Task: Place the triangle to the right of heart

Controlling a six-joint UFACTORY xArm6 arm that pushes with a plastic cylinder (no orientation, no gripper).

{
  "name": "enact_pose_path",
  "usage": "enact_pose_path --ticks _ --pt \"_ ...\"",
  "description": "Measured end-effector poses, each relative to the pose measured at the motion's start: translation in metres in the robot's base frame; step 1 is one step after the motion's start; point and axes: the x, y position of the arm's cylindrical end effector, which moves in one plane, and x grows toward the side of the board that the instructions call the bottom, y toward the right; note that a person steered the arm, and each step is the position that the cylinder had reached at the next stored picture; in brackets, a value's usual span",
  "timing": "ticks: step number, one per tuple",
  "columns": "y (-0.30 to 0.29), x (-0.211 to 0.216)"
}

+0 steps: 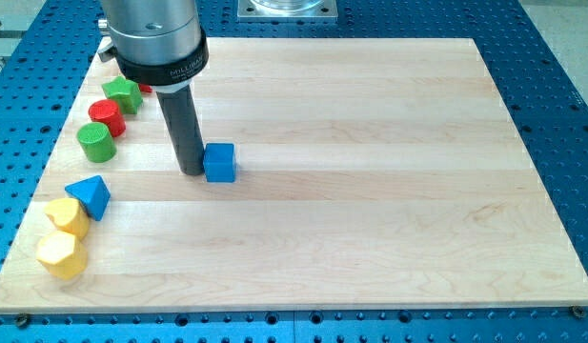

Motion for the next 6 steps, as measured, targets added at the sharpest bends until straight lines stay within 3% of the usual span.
enact_pose_path --ticks 3,5,6 --pt "-0.098 0.011" --pt "-0.156 0.045" --pt "-0.107 0.047"
